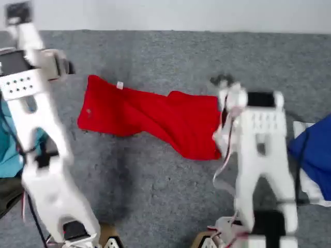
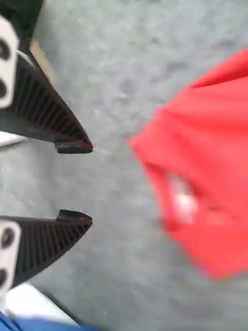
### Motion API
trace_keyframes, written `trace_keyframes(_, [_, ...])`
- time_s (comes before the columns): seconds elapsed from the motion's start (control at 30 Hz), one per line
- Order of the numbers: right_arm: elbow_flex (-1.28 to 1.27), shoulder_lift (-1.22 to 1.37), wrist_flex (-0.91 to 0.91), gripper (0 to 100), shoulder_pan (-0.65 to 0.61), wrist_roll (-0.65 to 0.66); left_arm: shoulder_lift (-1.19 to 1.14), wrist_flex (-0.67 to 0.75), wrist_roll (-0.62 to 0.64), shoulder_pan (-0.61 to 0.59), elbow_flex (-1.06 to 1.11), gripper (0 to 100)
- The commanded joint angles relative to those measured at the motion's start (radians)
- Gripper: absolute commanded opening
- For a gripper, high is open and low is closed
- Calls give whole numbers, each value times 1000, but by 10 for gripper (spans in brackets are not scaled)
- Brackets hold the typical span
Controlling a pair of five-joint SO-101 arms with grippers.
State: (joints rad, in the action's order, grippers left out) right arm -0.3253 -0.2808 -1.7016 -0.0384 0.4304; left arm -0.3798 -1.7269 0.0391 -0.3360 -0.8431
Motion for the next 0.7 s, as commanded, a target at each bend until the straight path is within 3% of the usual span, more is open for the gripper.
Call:
trace_keyframes(0.0, [-92, -131, 58, 197, 45, -6, 414, -28, -9, 18, 694, 246])
trace_keyframes(0.23, [32, -41, 39, 197, 42, -11, 405, -28, -8, 14, 677, 246])
trace_keyframes(0.67, [41, 7, 39, 197, 41, -12, 416, -31, -9, 12, 677, 246])
